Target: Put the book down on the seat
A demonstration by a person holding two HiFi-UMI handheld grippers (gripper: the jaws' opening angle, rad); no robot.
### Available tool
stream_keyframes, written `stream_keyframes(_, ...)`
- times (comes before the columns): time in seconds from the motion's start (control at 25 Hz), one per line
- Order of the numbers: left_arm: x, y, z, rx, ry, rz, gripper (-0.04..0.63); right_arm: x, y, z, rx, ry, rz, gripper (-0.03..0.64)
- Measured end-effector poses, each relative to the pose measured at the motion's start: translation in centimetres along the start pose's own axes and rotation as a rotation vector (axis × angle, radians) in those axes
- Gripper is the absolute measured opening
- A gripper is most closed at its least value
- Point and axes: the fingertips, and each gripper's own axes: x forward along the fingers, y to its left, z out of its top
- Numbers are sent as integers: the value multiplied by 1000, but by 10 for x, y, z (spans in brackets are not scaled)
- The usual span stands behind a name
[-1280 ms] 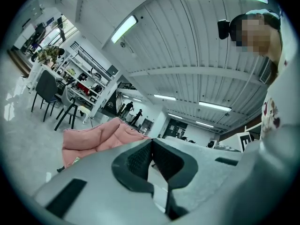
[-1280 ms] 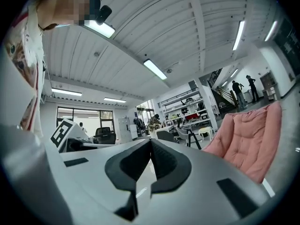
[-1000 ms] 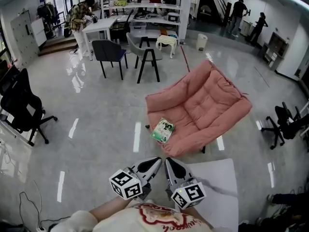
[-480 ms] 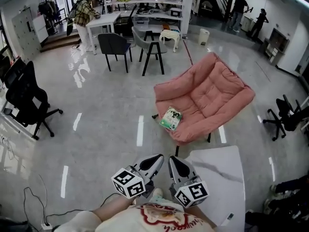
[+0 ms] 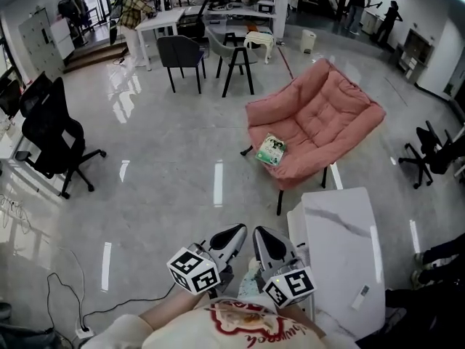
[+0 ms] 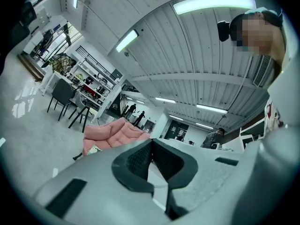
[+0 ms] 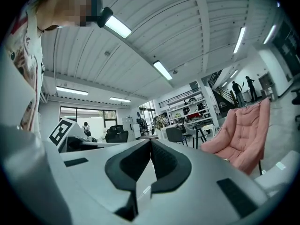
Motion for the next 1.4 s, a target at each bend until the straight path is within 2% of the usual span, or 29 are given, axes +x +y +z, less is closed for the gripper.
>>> stream_keyframes(0.2,-43,-23,-16,-14,33,-38,5,-31,49,-15,-8,22,-27,2)
stream_keyframes(0.36,-55,-38,-19,-17,43,-66,5,-44,64,-14,-27,28,-42,2)
stream_keyframes(0.52,-61,-48,-15,-6,36,-81,5,-45,72,-8,-77,22,-45,2)
stream_keyframes(0.72,-64,-55,-19,-9,31,-78,5,-55,79,-3,-89,8,-36,2)
stream_keyframes(1.08,-61,-66,-18,7,31,-80,5,-73,73,11,-90,-43,-72,2)
stream_keyframes(1.4,-63,-78,-23,54,38,-84,5,-82,70,3,-70,-31,-81,2)
